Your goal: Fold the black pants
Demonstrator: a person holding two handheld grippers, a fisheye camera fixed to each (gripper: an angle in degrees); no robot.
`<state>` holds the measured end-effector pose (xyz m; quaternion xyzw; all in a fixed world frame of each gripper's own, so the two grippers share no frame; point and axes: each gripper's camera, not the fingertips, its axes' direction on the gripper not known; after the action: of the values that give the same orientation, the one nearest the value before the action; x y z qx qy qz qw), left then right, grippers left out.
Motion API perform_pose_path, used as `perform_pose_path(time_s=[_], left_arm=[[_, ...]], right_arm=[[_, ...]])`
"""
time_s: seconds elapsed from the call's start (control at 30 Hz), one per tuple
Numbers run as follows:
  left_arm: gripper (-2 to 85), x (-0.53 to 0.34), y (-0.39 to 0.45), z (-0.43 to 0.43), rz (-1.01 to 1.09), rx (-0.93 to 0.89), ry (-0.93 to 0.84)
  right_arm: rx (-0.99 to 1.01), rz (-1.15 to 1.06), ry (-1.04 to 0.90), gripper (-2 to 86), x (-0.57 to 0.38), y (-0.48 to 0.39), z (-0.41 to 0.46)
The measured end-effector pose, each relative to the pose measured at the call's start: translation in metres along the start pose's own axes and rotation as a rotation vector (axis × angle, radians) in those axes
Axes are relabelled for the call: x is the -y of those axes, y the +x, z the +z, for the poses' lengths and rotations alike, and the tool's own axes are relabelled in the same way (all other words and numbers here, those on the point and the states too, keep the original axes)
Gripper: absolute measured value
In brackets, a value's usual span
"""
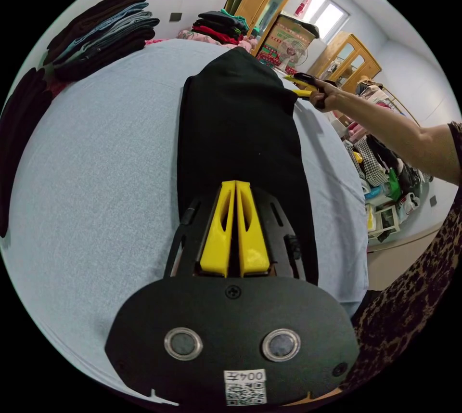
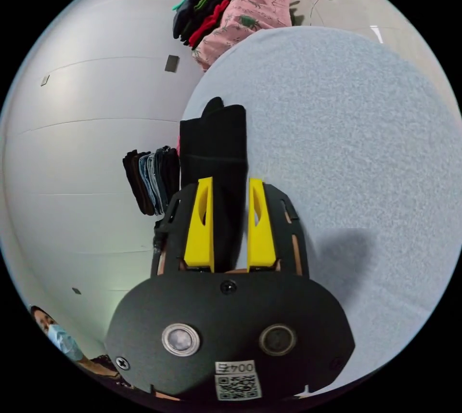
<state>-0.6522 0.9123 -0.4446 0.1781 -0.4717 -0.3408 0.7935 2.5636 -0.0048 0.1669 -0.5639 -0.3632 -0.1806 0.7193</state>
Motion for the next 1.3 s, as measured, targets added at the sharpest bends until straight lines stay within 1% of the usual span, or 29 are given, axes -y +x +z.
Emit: perform_pose_path(time_s=[0.1, 0.13, 0.2, 0.27, 0.3, 0.37, 0.43, 0.47, 0.53, 0.6, 0.67, 0.7, 0.77, 0.83, 0.87, 0.93, 1.03, 1.1, 1.17, 1.2, 1.27, 1.3], left_arm=[[0.7, 0.001, 0.001, 0.003, -0.003, -0.004, 0.001], [0.7, 0.001, 0.002, 0.004, -0.003, -0.006, 0.001], [0.7, 0.002, 0.002, 0.006, -0.005, -0.008, 0.001], [0.6, 0.002, 0.001, 0.008, -0.010, -0.019, 0.003], [0.6, 0.002, 0.000, 0.009, -0.013, -0.023, 0.003], [0.6, 0.003, -0.004, 0.011, -0.025, -0.047, 0.004], [0.7, 0.003, -0.007, 0.013, -0.035, -0.064, 0.006], [0.7, 0.003, -0.008, 0.014, -0.042, -0.071, 0.009], [0.7, 0.003, -0.010, 0.016, -0.051, -0.080, 0.012], [0.7, 0.003, -0.011, 0.018, -0.052, -0.085, 0.012], [0.7, 0.003, -0.011, 0.021, -0.053, -0.087, 0.012], [0.7, 0.003, -0.011, 0.022, -0.054, -0.089, 0.012], [0.7, 0.002, -0.013, 0.024, -0.058, -0.099, 0.014], [0.8, 0.002, -0.015, 0.026, -0.061, -0.106, 0.014], [0.8, 0.002, -0.016, 0.028, -0.063, -0.110, 0.014], [0.8, 0.003, -0.017, 0.030, -0.065, -0.115, 0.014], [0.8, 0.003, -0.019, 0.032, -0.066, -0.116, 0.013], [0.8, 0.003, -0.020, 0.034, -0.066, -0.117, 0.013], [0.8, 0.003, -0.022, 0.036, -0.068, -0.121, 0.013], [0.8, 0.003, -0.022, 0.036, -0.068, -0.121, 0.013], [0.7, 0.004, -0.024, 0.038, -0.068, -0.122, 0.012], [0.7, 0.004, -0.025, 0.038, -0.069, -0.123, 0.012]], right_arm=[[0.090, 0.032, -0.073, 5.4, 0.012, 0.016, 0.020], [0.104, 0.026, -0.065, 4.0, 0.013, 0.010, 0.020], [0.062, -0.065, -0.022, 3.1, 0.012, -0.031, 0.012], [-0.040, -0.264, -0.077, 2.3, 0.017, -0.129, 0.028], [-0.074, -0.322, -0.105, 2.2, 0.018, -0.158, 0.037], [-0.197, -0.562, -0.208, 1.6, 0.018, -0.272, 0.081], [-0.240, -0.710, -0.278, 1.3, 0.010, -0.339, 0.104], [-0.275, -0.777, -0.282, 1.1, 0.003, -0.364, 0.109], [-0.282, -0.798, -0.297, 1.0, 0.000, -0.361, 0.113], [-0.285, -0.714, -0.276, 1.1, 0.005, -0.317, 0.111], [-0.306, -0.526, -0.232, 1.4, 0.018, -0.222, 0.105], [-0.317, -0.472, -0.227, 1.5, 0.021, -0.197, 0.105], [-0.354, -0.302, -0.227, 1.8, 0.021, -0.110, 0.103], [-0.347, -0.239, -0.202, 2.1, 0.014, -0.074, 0.095], [-0.294, -0.221, -0.190, 2.5, 0.008, -0.064, 0.088], [-0.255, -0.243, -0.162, 3.3, -0.001, -0.071, 0.080], [-0.381, -0.327, -0.173, 5.5, -0.017, -0.094, 0.084], [-0.428, -0.346, -0.121, 7.4, -0.032, -0.108, 0.075], [-0.459, -0.443, -0.027, 11.3, -0.074, -0.140, 0.057], [-0.449, -0.479, -0.010, 12.2, -0.089, -0.149, 0.053], [-0.374, -0.661, 0.031, 13.7, -0.163, -0.178, 0.046], [-0.367, -0.700, 0.035, 14.0, -0.183, -0.183, 0.047]])
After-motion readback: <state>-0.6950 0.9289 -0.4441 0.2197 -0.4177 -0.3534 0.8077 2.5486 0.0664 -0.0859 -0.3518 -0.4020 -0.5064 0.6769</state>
